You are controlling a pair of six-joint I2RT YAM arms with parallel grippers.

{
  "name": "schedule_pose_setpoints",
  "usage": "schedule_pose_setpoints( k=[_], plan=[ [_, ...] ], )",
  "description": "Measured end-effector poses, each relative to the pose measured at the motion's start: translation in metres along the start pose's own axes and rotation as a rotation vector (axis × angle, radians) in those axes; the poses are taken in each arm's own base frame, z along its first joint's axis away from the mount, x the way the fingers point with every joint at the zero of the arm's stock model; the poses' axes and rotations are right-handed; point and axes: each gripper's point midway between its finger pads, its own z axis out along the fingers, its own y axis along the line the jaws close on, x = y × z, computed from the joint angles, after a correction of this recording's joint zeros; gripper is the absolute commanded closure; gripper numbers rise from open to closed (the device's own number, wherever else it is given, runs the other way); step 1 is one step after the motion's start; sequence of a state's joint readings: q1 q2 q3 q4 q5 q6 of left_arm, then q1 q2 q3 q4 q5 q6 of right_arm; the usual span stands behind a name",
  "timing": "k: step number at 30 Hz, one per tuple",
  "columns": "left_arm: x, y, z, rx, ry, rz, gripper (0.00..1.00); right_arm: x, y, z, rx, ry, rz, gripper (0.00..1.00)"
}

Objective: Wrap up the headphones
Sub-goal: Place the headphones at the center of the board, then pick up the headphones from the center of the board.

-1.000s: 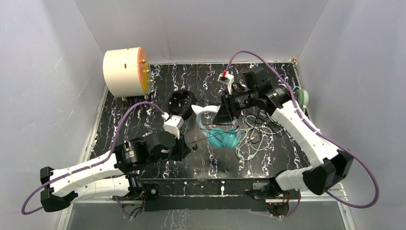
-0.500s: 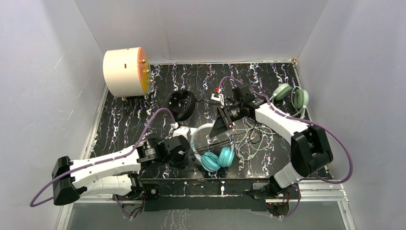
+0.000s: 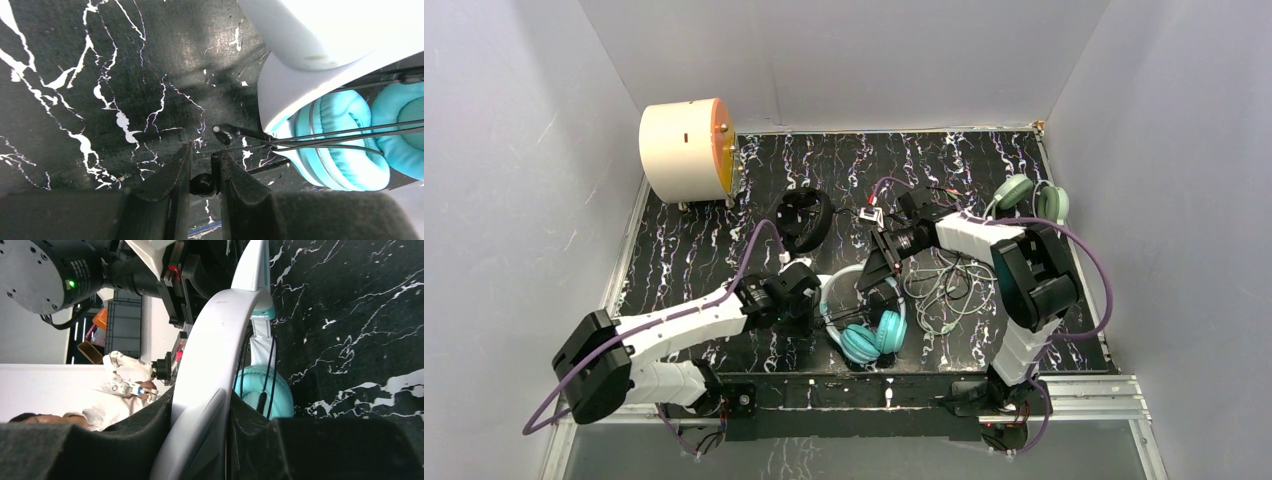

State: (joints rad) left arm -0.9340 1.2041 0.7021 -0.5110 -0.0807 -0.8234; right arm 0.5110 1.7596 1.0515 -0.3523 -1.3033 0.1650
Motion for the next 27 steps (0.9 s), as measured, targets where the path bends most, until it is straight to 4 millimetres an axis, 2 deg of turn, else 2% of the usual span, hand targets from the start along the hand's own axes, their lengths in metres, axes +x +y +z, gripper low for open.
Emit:
schedule_pose_setpoints(
  k=[6, 9, 12, 18, 21, 27],
  plan=[
    [0.006, 0.000, 0.016, -0.001, 0.040, -0.010, 1.00, -0.009, -0.017, -0.001, 0.018, -0.001, 0.045, 0.88],
    [0.008, 0.002, 0.021, -0.013, 0.057, -0.013, 0.95, -0.011, -0.027, 0.000, 0.037, 0.001, 0.052, 0.84],
    [0.010, 0.005, 0.026, -0.030, 0.071, -0.015, 0.88, -0.014, -0.036, 0.001, 0.069, 0.001, 0.065, 0.75],
    [0.011, 0.008, 0.033, -0.059, 0.096, -0.013, 0.74, -0.020, -0.058, 0.000, 0.160, 0.002, 0.104, 0.48],
    [0.011, 0.009, 0.033, -0.067, 0.097, -0.018, 0.65, -0.026, -0.074, -0.006, 0.262, -0.010, 0.078, 0.35],
    [0.011, 0.017, 0.027, -0.098, 0.087, -0.020, 0.49, -0.043, -0.092, -0.021, 0.445, -0.031, 0.057, 0.18]
  ],
)
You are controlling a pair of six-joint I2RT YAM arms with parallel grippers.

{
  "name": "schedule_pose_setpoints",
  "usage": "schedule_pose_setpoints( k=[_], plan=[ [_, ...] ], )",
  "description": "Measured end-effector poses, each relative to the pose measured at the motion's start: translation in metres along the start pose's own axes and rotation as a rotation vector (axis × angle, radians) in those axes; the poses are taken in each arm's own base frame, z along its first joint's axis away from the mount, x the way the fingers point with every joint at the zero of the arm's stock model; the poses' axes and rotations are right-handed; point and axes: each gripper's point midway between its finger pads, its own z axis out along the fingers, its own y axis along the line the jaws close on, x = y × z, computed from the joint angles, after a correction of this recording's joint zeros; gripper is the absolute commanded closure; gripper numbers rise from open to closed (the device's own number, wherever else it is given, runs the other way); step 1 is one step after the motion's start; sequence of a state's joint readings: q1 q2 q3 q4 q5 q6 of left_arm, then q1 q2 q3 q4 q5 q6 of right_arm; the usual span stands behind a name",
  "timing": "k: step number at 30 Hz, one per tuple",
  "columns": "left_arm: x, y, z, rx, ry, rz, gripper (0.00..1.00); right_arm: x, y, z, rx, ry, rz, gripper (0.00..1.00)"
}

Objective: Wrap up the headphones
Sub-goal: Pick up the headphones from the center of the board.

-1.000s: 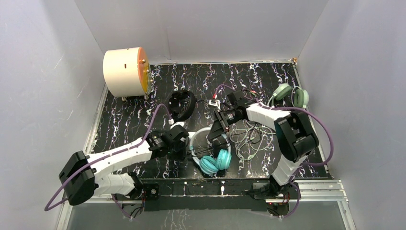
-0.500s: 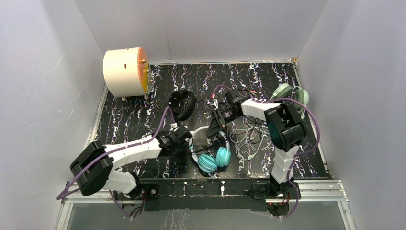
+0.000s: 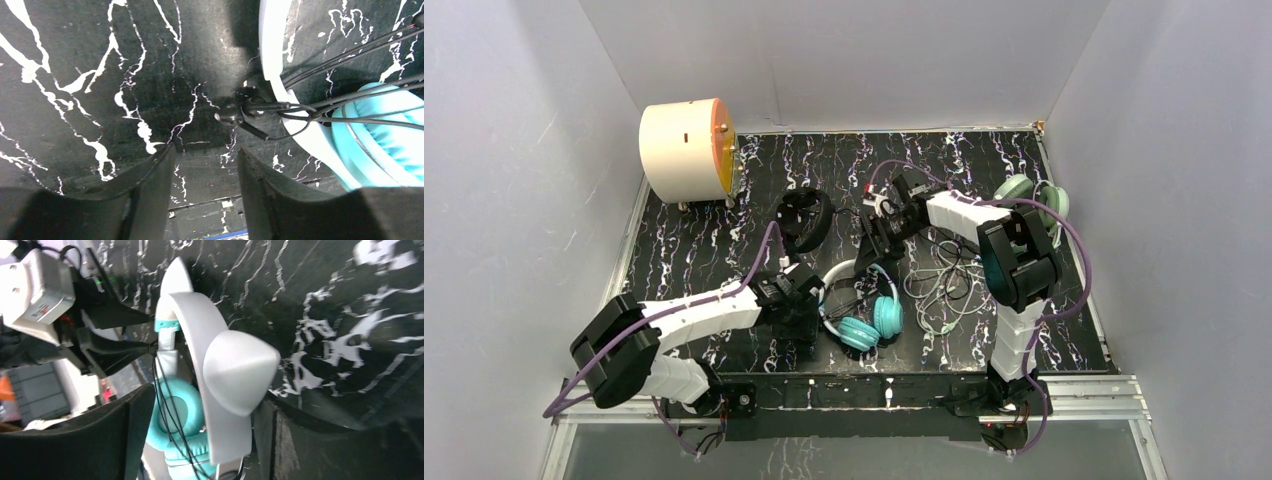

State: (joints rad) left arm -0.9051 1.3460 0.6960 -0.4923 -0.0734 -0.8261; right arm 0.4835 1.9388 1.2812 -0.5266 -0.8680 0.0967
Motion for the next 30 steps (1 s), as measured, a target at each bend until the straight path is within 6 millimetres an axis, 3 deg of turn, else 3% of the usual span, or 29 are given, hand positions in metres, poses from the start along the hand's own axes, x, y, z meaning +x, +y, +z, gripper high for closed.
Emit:
schedule_pose_setpoints(
  k=[4, 9, 12, 15, 18, 22, 27, 30],
  plan=[
    [0.000, 0.005, -0.004, -0.016, -0.007, 0.000, 0.45, -0.016, -0.009, -0.009, 0.121, -0.022, -0.011, 0.03],
    [0.000, 0.007, -0.014, -0.009, -0.024, -0.007, 0.39, -0.029, -0.015, -0.023, 0.236, -0.044, -0.018, 0.01],
    [-0.004, 0.007, -0.026, 0.008, -0.052, -0.018, 0.25, -0.031, -0.014, -0.037, 0.303, -0.061, -0.022, 0.01],
    [-0.012, 0.001, -0.045, 0.049, -0.094, -0.031, 0.19, -0.031, -0.007, -0.054, 0.359, -0.092, -0.039, 0.01],
    [-0.027, -0.012, -0.075, 0.127, -0.166, -0.043, 0.14, -0.020, 0.008, -0.073, 0.388, -0.132, -0.073, 0.01],
    [-0.047, -0.030, -0.129, 0.284, -0.297, -0.063, 0.07, 0.020, 0.022, -0.089, 0.406, -0.155, -0.084, 0.01],
    [-0.072, -0.047, -0.200, 0.432, -0.442, -0.072, 0.05, 0.060, 0.027, -0.088, 0.377, -0.174, -0.066, 0.01],
    [-0.089, -0.054, -0.228, 0.448, -0.498, -0.068, 0.02, 0.072, 0.022, -0.080, 0.350, -0.172, -0.040, 0.04]
  ],
)
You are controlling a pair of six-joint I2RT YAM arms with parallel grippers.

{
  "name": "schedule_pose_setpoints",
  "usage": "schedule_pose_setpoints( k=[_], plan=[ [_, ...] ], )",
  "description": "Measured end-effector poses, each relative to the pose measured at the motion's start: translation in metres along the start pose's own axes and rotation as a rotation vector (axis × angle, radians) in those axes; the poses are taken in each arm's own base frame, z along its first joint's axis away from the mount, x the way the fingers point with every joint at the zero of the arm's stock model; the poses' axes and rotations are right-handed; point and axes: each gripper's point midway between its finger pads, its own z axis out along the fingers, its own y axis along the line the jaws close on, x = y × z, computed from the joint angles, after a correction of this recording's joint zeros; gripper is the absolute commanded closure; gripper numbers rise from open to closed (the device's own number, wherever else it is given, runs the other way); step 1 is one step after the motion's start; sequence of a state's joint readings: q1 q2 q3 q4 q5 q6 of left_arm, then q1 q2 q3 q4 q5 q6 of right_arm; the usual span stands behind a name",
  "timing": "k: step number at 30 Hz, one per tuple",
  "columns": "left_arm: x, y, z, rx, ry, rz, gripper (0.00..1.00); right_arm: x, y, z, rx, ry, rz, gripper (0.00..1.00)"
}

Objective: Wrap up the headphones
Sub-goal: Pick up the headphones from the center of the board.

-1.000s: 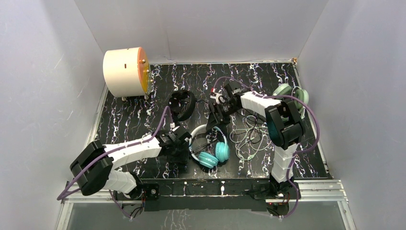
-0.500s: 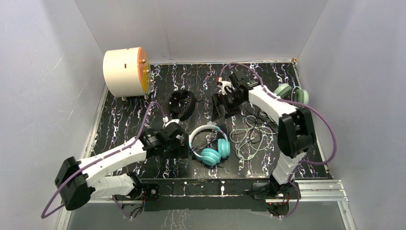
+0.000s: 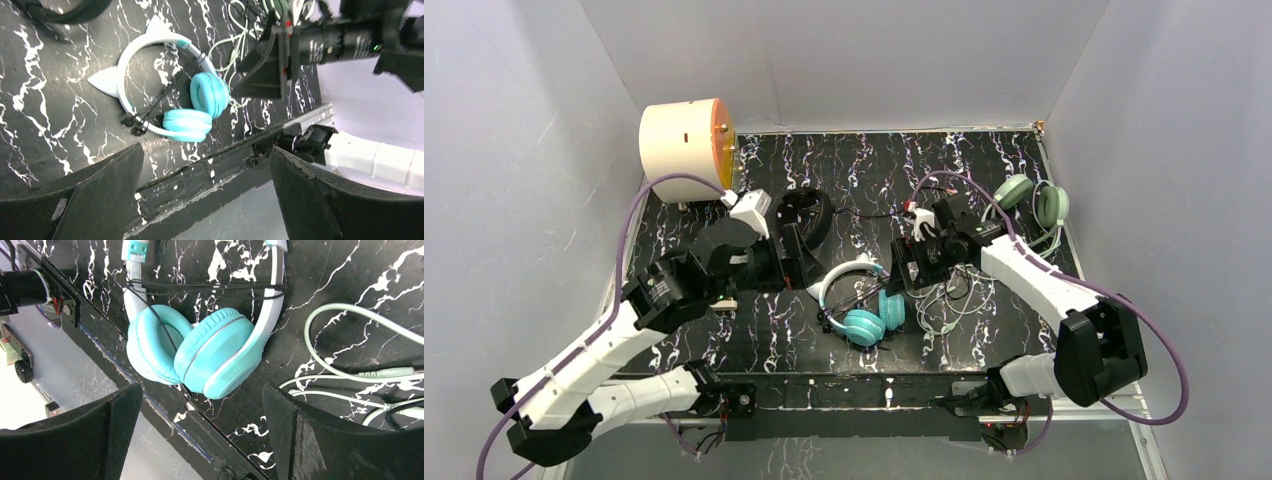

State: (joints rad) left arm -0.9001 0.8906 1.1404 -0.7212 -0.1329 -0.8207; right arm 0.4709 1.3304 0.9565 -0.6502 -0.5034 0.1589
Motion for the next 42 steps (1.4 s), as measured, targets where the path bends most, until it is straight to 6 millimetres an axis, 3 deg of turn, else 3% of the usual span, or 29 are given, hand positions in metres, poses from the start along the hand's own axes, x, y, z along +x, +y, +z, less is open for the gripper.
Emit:
schedule_pose_setpoints(
  k=[4, 9, 12, 17, 22, 25, 30, 34, 38, 42],
  plan=[
    [-0.019, -0.008, 0.003, -0.030, -0.024, 0.041, 0.02, 0.008, -0.003, 0.012, -0.021, 0.002, 0.049, 0.12],
    [-0.040, -0.007, 0.027, -0.132, 0.002, 0.124, 0.02, 0.018, -0.001, 0.029, -0.089, -0.021, 0.124, 0.19],
    [-0.051, 0.011, 0.051, -0.198, 0.027, 0.134, 0.02, 0.023, 0.001, 0.035, -0.120, -0.043, 0.165, 0.22],
    [-0.059, 0.052, 0.083, -0.268, 0.076, 0.094, 0.02, 0.014, 0.021, 0.043, -0.195, -0.079, 0.174, 0.20],
    [-0.056, 0.067, 0.118, -0.290, 0.133, 0.140, 0.02, 0.009, 0.039, 0.046, -0.245, -0.087, 0.134, 0.09],
    [-0.051, 0.081, 0.151, -0.337, 0.191, 0.184, 0.02, -0.003, 0.026, 0.039, -0.161, -0.110, 0.118, 0.04],
    [-0.031, 0.125, 0.198, -0.495, 0.287, 0.276, 0.04, -0.047, -0.013, 0.003, 0.055, -0.272, 0.062, 0.01],
    [-0.024, 0.156, 0.213, -0.618, 0.318, 0.360, 0.11, -0.054, -0.014, -0.027, 0.127, -0.370, -0.003, 0.01],
    [-0.032, 0.171, 0.221, -0.701, 0.292, 0.446, 0.20, -0.058, -0.007, -0.042, 0.129, -0.425, -0.061, 0.01],
    [-0.045, 0.177, 0.226, -0.739, 0.253, 0.510, 0.44, -0.055, -0.009, -0.043, 0.143, -0.416, -0.072, 0.01]
  ],
)
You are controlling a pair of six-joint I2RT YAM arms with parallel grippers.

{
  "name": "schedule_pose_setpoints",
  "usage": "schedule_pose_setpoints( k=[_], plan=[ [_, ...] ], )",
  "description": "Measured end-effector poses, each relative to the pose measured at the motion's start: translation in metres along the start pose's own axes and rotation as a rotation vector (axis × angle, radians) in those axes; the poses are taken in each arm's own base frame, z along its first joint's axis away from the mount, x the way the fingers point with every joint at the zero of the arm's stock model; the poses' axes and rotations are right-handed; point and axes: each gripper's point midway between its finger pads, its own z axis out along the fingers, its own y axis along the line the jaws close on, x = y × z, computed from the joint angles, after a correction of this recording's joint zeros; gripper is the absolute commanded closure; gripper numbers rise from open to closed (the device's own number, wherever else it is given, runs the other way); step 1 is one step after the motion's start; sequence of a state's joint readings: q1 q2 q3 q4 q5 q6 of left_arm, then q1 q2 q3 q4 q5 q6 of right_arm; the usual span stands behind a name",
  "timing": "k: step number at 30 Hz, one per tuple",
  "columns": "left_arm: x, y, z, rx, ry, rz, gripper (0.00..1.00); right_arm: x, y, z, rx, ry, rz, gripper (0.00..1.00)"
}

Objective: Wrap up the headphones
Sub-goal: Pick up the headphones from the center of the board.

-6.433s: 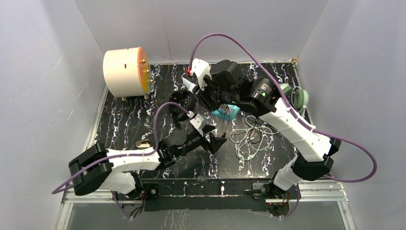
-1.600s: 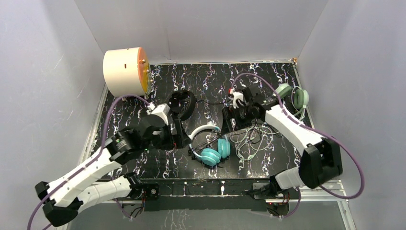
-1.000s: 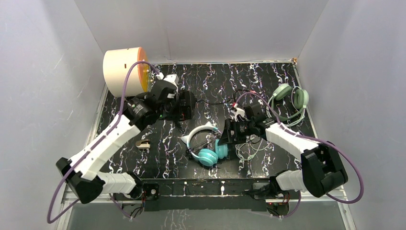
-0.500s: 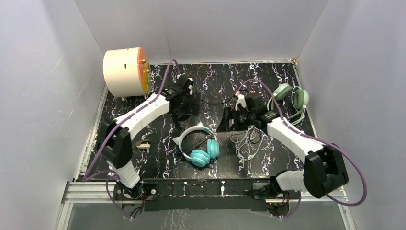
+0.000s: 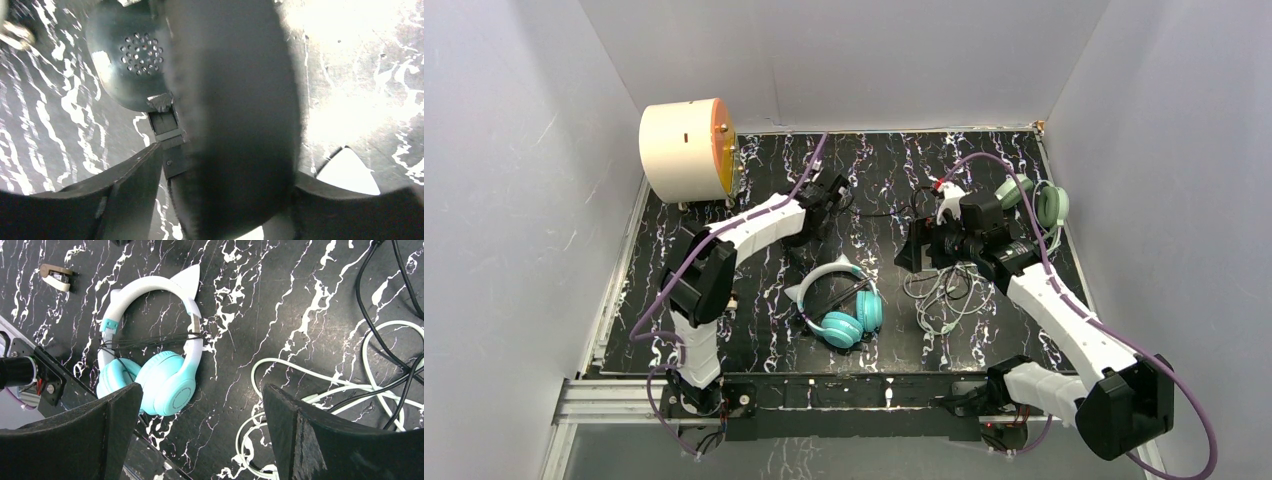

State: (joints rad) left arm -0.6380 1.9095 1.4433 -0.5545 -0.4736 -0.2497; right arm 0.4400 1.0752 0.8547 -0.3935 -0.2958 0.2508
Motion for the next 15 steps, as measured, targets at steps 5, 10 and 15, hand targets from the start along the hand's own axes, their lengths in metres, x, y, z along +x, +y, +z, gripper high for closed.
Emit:
schedule_pose_setpoints(
  k=[5, 10, 15],
  plan=[
    [-0.017, 0.004, 0.007, -0.045, -0.042, 0.044, 0.30, 0.004, 0.000, -0.003, 0.004, 0.012, 0.005, 0.01],
    [-0.023, 0.009, 0.010, -0.082, -0.052, 0.074, 0.32, 0.001, 0.006, -0.016, -0.002, -0.017, -0.004, 0.01],
    [-0.031, 0.017, 0.007, -0.121, -0.072, 0.091, 0.65, 0.002, 0.008, -0.023, -0.004, -0.026, -0.005, 0.01]
  ],
)
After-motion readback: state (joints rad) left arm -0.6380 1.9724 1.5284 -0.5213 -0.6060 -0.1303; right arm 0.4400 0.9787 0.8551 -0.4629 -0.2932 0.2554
